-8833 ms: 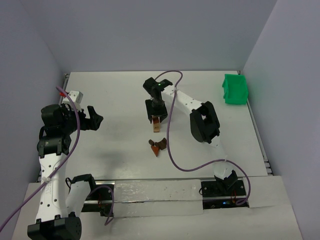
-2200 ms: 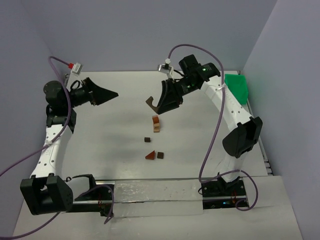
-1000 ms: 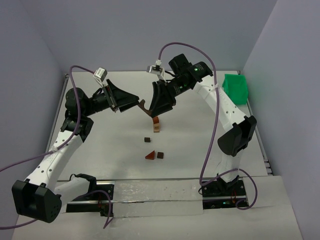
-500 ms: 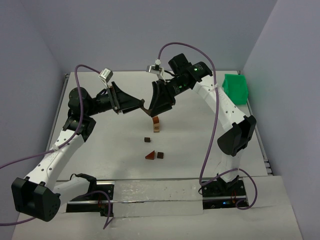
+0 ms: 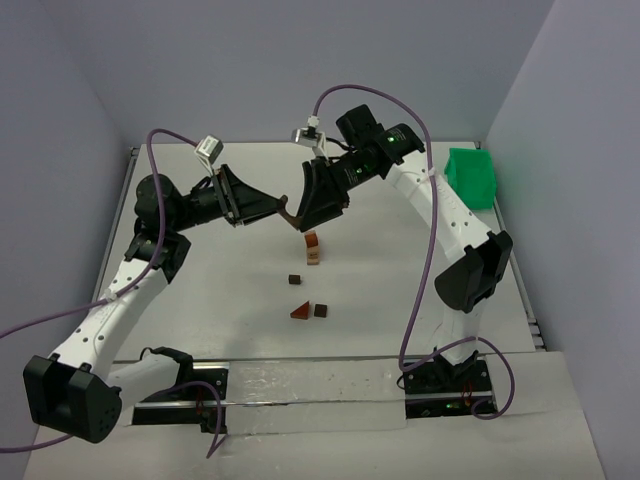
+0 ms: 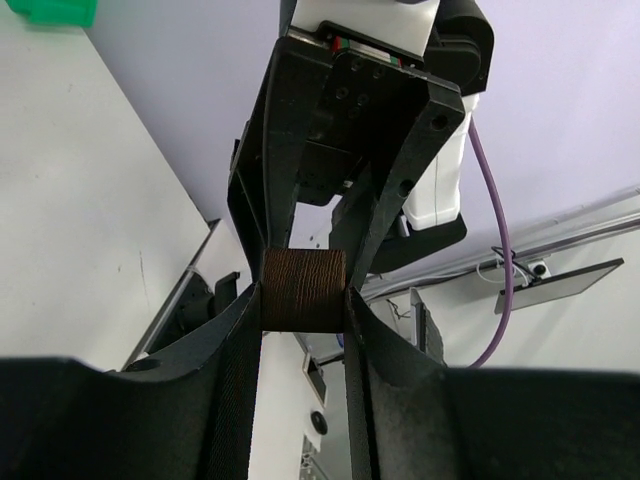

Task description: Build the wood block tower

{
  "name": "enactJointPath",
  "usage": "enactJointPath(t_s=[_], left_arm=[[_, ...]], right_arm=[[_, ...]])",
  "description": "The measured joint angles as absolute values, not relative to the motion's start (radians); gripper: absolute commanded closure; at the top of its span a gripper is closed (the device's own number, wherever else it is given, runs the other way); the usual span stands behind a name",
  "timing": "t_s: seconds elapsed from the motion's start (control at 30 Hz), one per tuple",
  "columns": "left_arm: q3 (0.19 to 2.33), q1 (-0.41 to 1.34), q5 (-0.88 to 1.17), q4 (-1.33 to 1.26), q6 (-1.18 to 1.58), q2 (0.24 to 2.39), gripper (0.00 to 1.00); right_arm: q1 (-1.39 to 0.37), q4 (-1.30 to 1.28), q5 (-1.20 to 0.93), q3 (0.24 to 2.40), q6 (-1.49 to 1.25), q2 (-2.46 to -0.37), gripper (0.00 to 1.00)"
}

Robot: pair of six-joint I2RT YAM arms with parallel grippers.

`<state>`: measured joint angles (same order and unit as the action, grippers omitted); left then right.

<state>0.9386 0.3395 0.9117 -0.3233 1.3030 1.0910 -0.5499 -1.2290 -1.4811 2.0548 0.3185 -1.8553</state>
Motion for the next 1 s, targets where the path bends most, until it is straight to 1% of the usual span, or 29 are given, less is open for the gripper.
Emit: enactJointPath(t_s=[0.1,0.17,0.2,0.23,0.27,0.4,0.47,0.53,0.57,0.63,0.73,0.77,0.83,0.9,1.0], left_arm=[[0.937,0.325,0.905,-0.317,1.288,1.084,1.00],[0.930,0.303,0.903,-0.302,1.269,1.072,1.00],[0.926,0.290,0.902,-0.289,1.260,1.067,1.00],[0.922,0.275,0.902,-0.273,1.254,1.063,1.00],[0.919,0.258,0.907,-0.261,1.254,1.059,1.00],[0.909,0.187,0.939,-0.218,1.270,1.022,1.00],[0.910,0.157,0.949,-0.188,1.270,1.005,1.00],[0.918,0.129,0.944,-0.126,1.260,0.999,1.00],[0.921,0.117,0.935,-0.090,1.255,0.999,1.00],[0.923,0.097,0.916,-0.024,1.253,0.999,1.00],[0.923,0.078,0.885,0.055,1.283,1.003,1.00],[0.922,0.073,0.878,0.071,1.294,1.004,1.00],[0.914,0.060,0.872,0.090,1.329,1.008,1.00],[0.897,0.047,0.870,0.104,1.361,1.011,1.00],[0.869,0.036,0.871,0.121,1.407,1.021,1.00]], right_arm=[[-0.549,-1.194,-1.432,2.055,0.249,-1.853,0.52],[-0.547,-1.166,-1.357,2.055,0.201,-1.846,0.46],[-0.543,-1.149,-1.309,2.055,0.185,-1.839,0.39],[-0.537,-1.130,-1.256,2.054,0.172,-1.828,0.16],[-0.528,-1.103,-1.181,2.049,0.166,-1.813,0.01],[-0.481,-0.950,-0.856,1.931,0.162,-1.685,0.00],[-0.463,-0.901,-0.737,1.871,0.166,-1.603,0.00],[-0.464,-0.786,-0.631,1.780,0.173,-1.494,0.00],[-0.466,-0.771,-0.595,1.759,0.177,-1.448,0.02],[-0.467,-0.742,-0.550,1.755,0.197,-1.382,0.09],[-0.480,-0.682,-0.513,1.779,0.232,-1.339,0.24],[-0.487,-0.664,-0.504,1.779,0.241,-1.333,0.25],[-0.530,-0.611,-0.442,1.742,0.298,-1.312,0.29],[-0.615,-0.581,-0.362,1.689,0.362,-1.291,0.30],[-0.803,-0.498,-0.202,1.549,0.505,-1.250,0.25]])
